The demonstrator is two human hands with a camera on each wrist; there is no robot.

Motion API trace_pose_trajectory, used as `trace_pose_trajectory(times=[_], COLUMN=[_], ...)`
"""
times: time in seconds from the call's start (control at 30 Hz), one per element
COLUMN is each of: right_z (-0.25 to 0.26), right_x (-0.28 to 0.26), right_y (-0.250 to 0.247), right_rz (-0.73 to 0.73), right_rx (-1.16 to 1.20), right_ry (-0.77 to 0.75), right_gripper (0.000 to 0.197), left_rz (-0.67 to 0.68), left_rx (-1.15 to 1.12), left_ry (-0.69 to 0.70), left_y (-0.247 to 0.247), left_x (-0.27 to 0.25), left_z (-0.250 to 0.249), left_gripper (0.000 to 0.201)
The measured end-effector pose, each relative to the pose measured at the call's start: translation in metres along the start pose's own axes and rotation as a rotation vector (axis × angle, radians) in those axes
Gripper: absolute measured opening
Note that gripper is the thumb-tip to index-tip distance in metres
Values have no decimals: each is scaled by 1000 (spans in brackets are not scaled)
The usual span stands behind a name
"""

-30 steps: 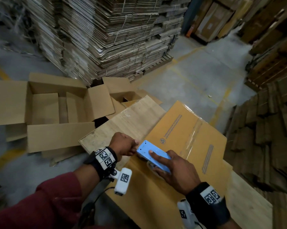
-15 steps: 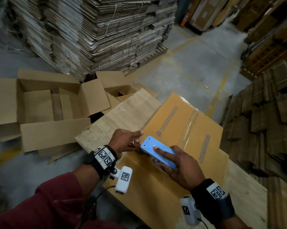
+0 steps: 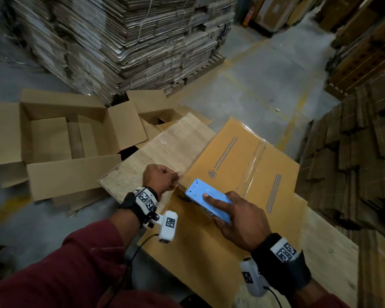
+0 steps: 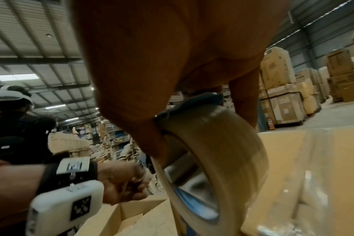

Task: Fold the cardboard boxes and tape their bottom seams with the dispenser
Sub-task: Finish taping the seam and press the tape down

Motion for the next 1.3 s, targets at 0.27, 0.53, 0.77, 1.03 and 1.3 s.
trace_pose_trajectory(times=[0.27,0.53,0.77,1.03,1.3], right_z=[-36,-45,-30,-25,-31], right_x=[-30,-35,-15,-12,-12], right_y=[15,34,25,25,20], right_rz=[82,89,149,147,149], right_rx=[70,88,13,24,38], right_ry=[89,153,174,201,199], right_gripper=[57,54,58,59,60], left_rz=[25,0,-47,-99,-108], left_rx=[12,-12,71,69,78], left_ry=[6,40,56,104,95], left_y=[-20,-2,-1,1,7], left_x=[22,24,27,25,26], left_z=[8,18,13,15,15], left_gripper=[32,38,47,48,47])
Point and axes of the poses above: each hand's wrist, its own x-axis towards the middle knuckle, its own y-axis out of the palm, z = x × y, the point moved 3 cm from there along x, towards the middle knuckle, and after that the axes turned 2 degrees about -y, right-handed, at the moved point
